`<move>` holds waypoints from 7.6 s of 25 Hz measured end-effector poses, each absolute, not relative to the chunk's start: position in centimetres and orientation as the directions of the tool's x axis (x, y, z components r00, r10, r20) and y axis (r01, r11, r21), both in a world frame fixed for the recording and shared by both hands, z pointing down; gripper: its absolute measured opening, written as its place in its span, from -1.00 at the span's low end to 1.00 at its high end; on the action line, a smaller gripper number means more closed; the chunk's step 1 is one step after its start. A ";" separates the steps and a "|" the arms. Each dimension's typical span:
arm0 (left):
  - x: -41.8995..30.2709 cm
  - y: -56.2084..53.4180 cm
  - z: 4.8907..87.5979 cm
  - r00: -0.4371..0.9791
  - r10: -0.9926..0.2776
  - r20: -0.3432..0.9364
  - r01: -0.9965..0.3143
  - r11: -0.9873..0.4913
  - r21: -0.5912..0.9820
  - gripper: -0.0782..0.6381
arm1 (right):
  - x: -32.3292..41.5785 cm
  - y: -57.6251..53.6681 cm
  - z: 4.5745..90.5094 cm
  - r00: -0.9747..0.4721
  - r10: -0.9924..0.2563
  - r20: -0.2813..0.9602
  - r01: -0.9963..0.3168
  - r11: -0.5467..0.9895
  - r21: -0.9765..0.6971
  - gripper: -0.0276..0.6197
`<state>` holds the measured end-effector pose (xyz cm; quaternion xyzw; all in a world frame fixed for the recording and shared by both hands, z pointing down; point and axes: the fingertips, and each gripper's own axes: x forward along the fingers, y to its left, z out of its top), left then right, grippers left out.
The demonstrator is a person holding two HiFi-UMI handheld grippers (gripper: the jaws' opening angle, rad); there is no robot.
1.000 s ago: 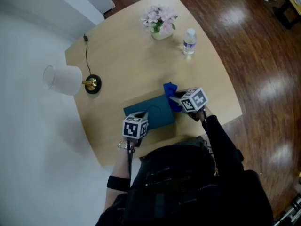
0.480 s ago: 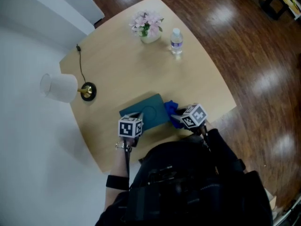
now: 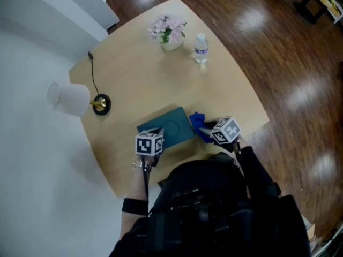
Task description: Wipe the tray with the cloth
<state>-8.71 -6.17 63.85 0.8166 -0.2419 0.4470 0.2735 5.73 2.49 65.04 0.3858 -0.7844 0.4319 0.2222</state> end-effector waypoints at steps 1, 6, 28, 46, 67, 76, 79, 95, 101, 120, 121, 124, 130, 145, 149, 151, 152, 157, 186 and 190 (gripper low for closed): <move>-8.7 -6.2 63.9 0.479 -0.152 0.864 -0.642 -0.732 0.227 -0.77 | 6.3 1.0 64.7 -0.586 -0.440 0.681 -0.810 0.322 -0.490 -0.66; -8.8 -6.1 63.9 0.452 -0.159 0.878 -0.651 -0.732 0.202 -0.77 | 7.5 -6.8 63.6 -0.546 -0.515 0.661 -0.838 0.314 -0.447 -0.66; -8.8 -6.3 63.9 0.456 -0.152 0.877 -0.638 -0.743 0.203 -0.77 | 3.8 1.1 66.1 -0.650 -0.410 0.639 -0.756 0.269 -0.596 -0.66; -8.6 -6.1 64.0 0.490 -0.183 0.853 -0.635 -0.745 0.205 -0.77 | 3.3 6.4 62.6 -0.667 -0.357 0.654 -0.743 0.382 -0.550 -0.66; -21.6 3.1 65.9 0.389 -0.186 0.902 -0.831 -0.494 0.256 -0.78 | 3.9 -16.4 62.5 -0.518 -0.304 0.800 -0.701 0.687 -0.193 -0.66; -21.4 1.5 66.3 0.367 -0.200 0.908 -0.871 -0.416 0.260 -0.78 | 1.6 -14.8 64.6 -0.574 -0.182 0.798 -0.620 0.734 -0.279 -0.66; -21.7 0.7 66.3 0.353 -0.205 0.913 -0.869 -0.433 0.239 -0.78 | 1.7 -13.7 65.2 -0.573 -0.169 0.802 -0.623 0.726 -0.292 -0.66; -17.4 -11.9 64.5 0.346 -0.311 0.885 -0.766 -0.638 0.075 -0.78 | 2.0 -0.6 65.4 -0.592 -0.237 0.770 -0.740 0.537 -0.404 -0.66; -14.1 -15.2 64.1 0.380 -0.319 0.868 -0.725 -0.686 0.066 -0.78 | -0.1 2.1 65.0 -0.601 -0.276 0.750 -0.758 0.495 -0.425 -0.66; -7.9 -7.4 63.7 0.481 -0.104 0.871 -0.633 -0.729 0.262 -0.78 | 5.0 -13.3 63.5 -0.560 -0.426 0.711 -0.802 0.493 -0.336 -0.66; -8.0 -7.4 63.7 0.479 -0.105 0.871 -0.637 -0.724 0.263 -0.78 | 5.0 -14.0 63.8 -0.564 -0.424 0.709 -0.801 0.489 -0.344 -0.66; -8.1 -7.3 63.9 0.447 -0.120 0.886 -0.638 -0.737 0.222 -0.77 | 4.5 -15.2 65.0 -0.587 -0.400 0.704 -0.787 0.485 -0.381 -0.66; -7.9 -7.4 63.9 0.433 -0.114 0.894 -0.643 -0.734 0.217 -0.77 | 3.0 -15.1 65.9 -0.640 -0.375 0.671 -0.755 0.470 -0.458 -0.66; -8.0 -7.5 63.9 0.465 -0.104 0.879 -0.623 -0.744 0.241 -0.77 | 0.4 -3.9 66.2 -0.695 -0.303 0.652 -0.711 0.418 -0.565 -0.66; -8.0 -7.5 63.8 0.467 -0.122 0.876 -0.618 -0.753 0.225 -0.77 | -0.7 1.2 66.5 -0.705 -0.264 0.658 -0.700 0.403 -0.589 -0.66; -8.0 -7.5 63.8 0.468 -0.126 0.874 -0.617 -0.755 0.222 -0.77 | -1.2 3.6 66.5 -0.711 -0.240 0.661 -0.693 0.402 -0.599 -0.66; -8.0 -7.5 63.8 0.470 -0.126 0.873 -0.615 -0.756 0.222 -0.77 | -1.4 4.6 66.6 -0.714 -0.229 0.661 -0.688 0.402 -0.604 -0.66; -8.0 -7.4 63.9 0.474 -0.127 0.871 -0.605 -0.766 0.218 -0.77 | -2.1 8.2 67.1 -0.725 -0.166 0.669 -0.665 0.422 -0.616 -0.66; -8.0 -7.5 63.8 0.455 -0.144 0.879 -0.631 -0.748 0.204 -0.77 | 1.8 -9.2 64.0 -0.690 -0.454 0.563 -0.712 0.289 -0.640 -0.66; -8.0 -7.5 63.9 0.457 -0.146 0.877 -0.626 -0.754 0.201 -0.77 | 0.9 -4.7 64.9 -0.706 -0.416 0.574 -0.699 0.277 -0.659 -0.66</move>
